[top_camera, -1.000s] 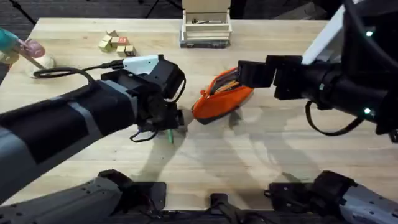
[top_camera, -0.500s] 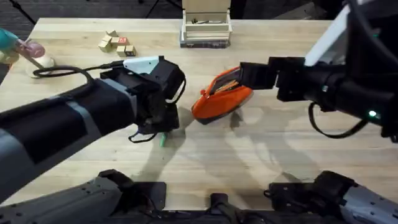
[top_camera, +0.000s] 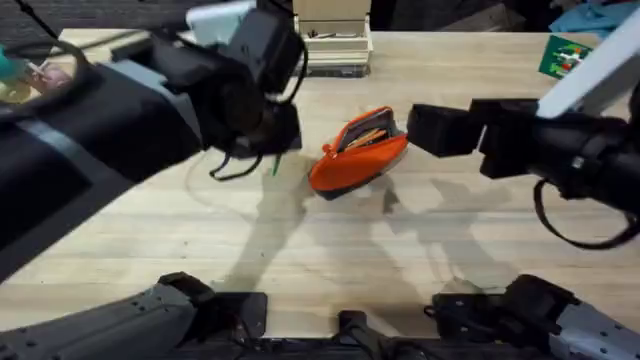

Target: Unzip the bag, pick up the pens from the table one at a time and place them inside, then zip the bag closed.

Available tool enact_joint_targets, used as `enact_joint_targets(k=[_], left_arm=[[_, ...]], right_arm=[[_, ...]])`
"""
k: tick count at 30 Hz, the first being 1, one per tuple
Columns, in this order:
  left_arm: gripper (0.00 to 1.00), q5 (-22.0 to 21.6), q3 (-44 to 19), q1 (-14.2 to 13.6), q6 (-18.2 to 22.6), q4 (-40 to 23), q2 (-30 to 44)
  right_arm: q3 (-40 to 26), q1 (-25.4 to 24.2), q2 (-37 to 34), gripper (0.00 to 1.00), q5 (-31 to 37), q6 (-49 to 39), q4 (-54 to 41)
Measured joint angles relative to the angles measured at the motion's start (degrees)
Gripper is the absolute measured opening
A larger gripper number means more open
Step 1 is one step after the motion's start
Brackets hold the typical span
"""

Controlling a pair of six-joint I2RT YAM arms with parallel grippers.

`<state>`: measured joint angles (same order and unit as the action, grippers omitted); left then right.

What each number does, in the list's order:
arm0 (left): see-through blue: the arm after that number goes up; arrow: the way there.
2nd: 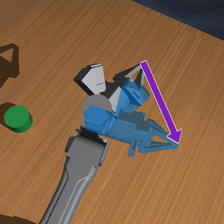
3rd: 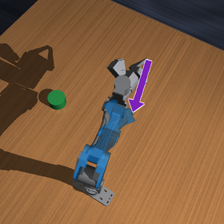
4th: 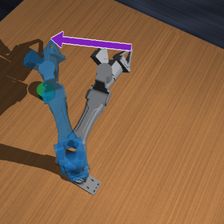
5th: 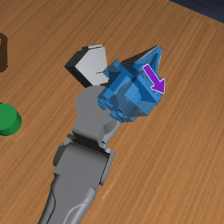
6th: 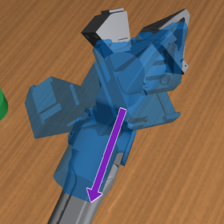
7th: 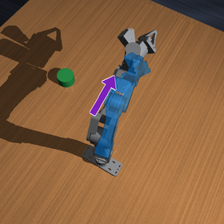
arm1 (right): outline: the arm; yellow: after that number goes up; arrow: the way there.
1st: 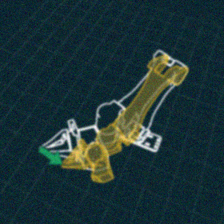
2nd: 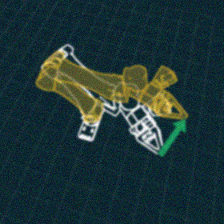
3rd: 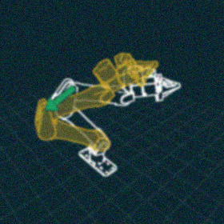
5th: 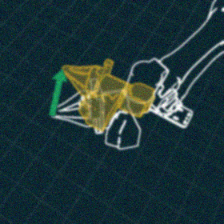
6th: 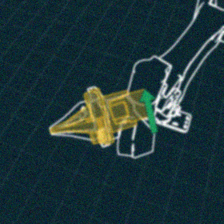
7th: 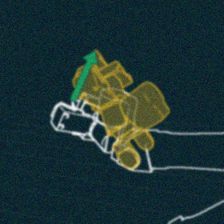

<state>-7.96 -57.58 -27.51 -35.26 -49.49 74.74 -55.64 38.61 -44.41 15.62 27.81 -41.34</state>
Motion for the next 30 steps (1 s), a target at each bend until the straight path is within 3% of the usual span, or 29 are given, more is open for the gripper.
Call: enact_joint_targets(k=[5,11,20,22,30], left_arm=[[0.043,-0.90,-5.09,0.00,1.94,4.81,0.00],[0.043,-0.59,-6.21,-0.64,5.20,14.37,0.00],[0.044,0.51,-6.23,-6.13,12.68,25.03,0.56],[0.044,2.89,-6.23,-8.88,17.47,30.14,4.51],[0.044,10.33,-6.23,-10.71,22.14,35.07,13.44]], right_arm=[[0.00,0.00,2.04,0.998,-1.63,-0.04,-2.05],[0.00,0.00,4.49,0.998,-4.82,-0.46,-2.90],[0.00,0.00,7.12,0.998,-6.43,-0.87,-3.98],[0.00,0.00,7.83,0.998,-6.49,-0.87,-4.09],[0.00,0.00,7.83,0.998,-7.56,-0.87,-4.12]])
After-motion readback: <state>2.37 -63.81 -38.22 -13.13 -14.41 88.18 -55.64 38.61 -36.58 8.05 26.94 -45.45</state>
